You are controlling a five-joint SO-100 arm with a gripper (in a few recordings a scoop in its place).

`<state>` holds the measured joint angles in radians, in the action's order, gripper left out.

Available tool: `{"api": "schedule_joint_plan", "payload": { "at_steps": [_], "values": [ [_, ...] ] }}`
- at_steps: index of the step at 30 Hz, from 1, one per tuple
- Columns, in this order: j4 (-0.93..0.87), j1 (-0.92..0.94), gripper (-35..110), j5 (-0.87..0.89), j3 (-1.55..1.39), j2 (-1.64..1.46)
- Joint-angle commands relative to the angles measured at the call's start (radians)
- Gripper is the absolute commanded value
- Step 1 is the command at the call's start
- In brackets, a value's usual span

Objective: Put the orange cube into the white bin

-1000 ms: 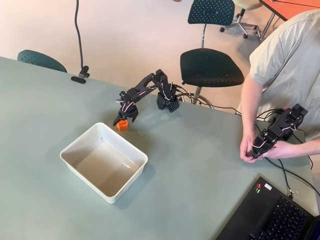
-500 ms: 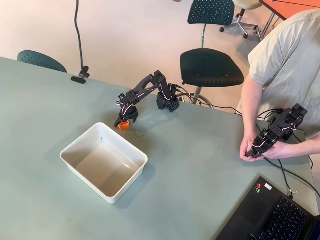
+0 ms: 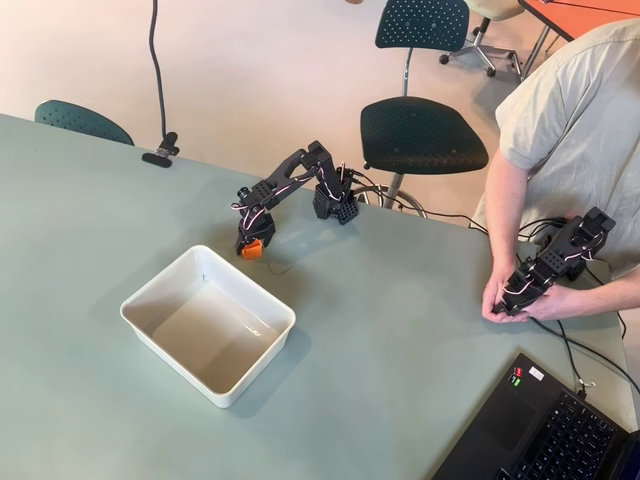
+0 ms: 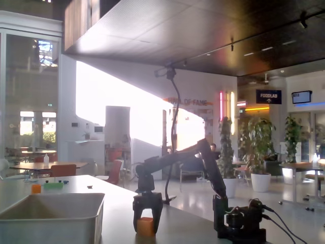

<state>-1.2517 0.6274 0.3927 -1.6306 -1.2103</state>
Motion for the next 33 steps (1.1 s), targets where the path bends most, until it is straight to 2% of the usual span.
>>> {"api": "schedule_joint_plan", "payload": {
  "at_steps": [1, 24, 33],
  "values": [
    [0.008, 0.008, 36, -0.005, 0.029, -0.021],
    [0.038, 0.008, 29, -0.002, 0.028, -0.025],
    [0.038, 0.074, 30, -0.003, 0.028, -0.15]
  ]
}}
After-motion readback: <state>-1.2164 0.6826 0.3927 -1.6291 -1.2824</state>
